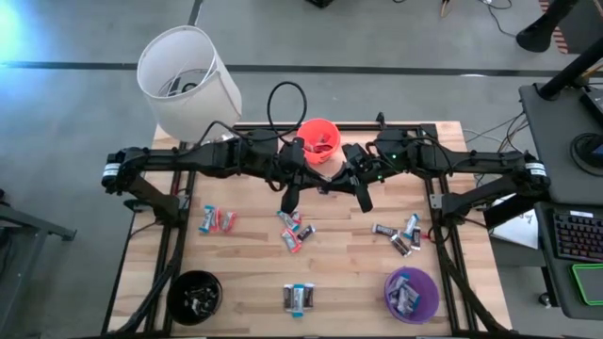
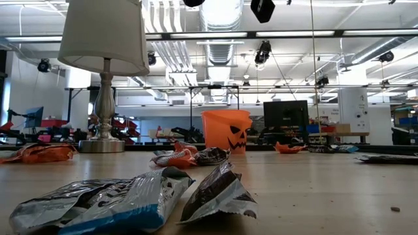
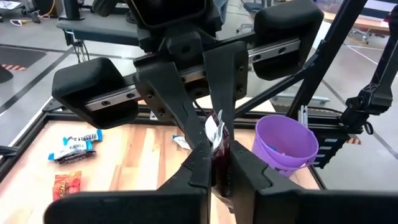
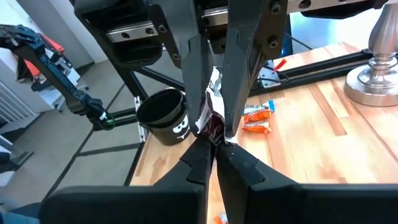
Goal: Organize candy in baskets
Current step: Put the brown chocolate into the black bucket
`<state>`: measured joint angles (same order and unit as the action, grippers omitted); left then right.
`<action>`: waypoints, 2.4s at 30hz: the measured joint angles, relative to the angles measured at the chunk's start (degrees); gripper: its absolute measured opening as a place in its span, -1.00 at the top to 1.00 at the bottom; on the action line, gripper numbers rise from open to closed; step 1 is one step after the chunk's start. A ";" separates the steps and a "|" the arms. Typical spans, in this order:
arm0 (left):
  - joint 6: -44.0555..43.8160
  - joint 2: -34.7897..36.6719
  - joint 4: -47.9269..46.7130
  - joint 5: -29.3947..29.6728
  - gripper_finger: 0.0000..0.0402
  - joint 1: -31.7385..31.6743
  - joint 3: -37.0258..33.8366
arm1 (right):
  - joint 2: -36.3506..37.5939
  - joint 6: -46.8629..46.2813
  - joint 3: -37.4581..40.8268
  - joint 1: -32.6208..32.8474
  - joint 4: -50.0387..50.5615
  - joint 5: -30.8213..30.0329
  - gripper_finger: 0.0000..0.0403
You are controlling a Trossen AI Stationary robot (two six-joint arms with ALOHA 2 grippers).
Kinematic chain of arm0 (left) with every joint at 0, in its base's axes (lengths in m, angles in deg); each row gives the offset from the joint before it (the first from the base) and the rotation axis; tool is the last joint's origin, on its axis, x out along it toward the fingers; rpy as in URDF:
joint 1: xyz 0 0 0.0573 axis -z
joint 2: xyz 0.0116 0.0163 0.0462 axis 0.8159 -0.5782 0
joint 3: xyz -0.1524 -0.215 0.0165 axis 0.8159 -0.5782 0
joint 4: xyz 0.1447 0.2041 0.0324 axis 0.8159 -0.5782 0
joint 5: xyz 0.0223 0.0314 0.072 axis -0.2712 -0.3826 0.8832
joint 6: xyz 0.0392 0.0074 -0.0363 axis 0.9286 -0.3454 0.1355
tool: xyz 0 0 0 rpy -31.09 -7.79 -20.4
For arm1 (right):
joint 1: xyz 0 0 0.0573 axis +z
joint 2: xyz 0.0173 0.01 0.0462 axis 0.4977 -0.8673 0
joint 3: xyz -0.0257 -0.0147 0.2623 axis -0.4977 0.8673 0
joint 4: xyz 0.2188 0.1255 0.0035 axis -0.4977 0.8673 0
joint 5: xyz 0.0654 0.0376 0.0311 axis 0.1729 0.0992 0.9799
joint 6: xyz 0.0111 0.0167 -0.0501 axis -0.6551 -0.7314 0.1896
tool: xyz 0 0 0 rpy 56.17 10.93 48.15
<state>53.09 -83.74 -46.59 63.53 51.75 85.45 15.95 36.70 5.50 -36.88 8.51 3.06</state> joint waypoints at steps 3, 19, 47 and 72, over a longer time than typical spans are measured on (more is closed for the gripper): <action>0.26 0.04 -0.26 0.04 0.99 0.00 0.00 | -0.02 0.08 -0.04 0.00 0.19 -0.04 0.77; 1.88 0.25 -6.23 -0.13 1.00 -0.13 -0.13 | 2.40 -0.07 -0.33 -0.04 5.35 -0.28 0.31; -36.10 10.78 -59.06 -16.87 1.00 16.46 -0.11 | 3.78 2.86 -0.15 -0.20 17.11 -0.13 0.31; -87.55 13.19 -53.57 -1.50 1.00 50.64 -4.82 | 3.78 2.89 -0.15 -0.24 17.13 -0.15 0.31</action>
<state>-34.46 -70.54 -100.16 62.03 102.39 80.63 19.73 39.60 5.35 -37.12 25.64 2.91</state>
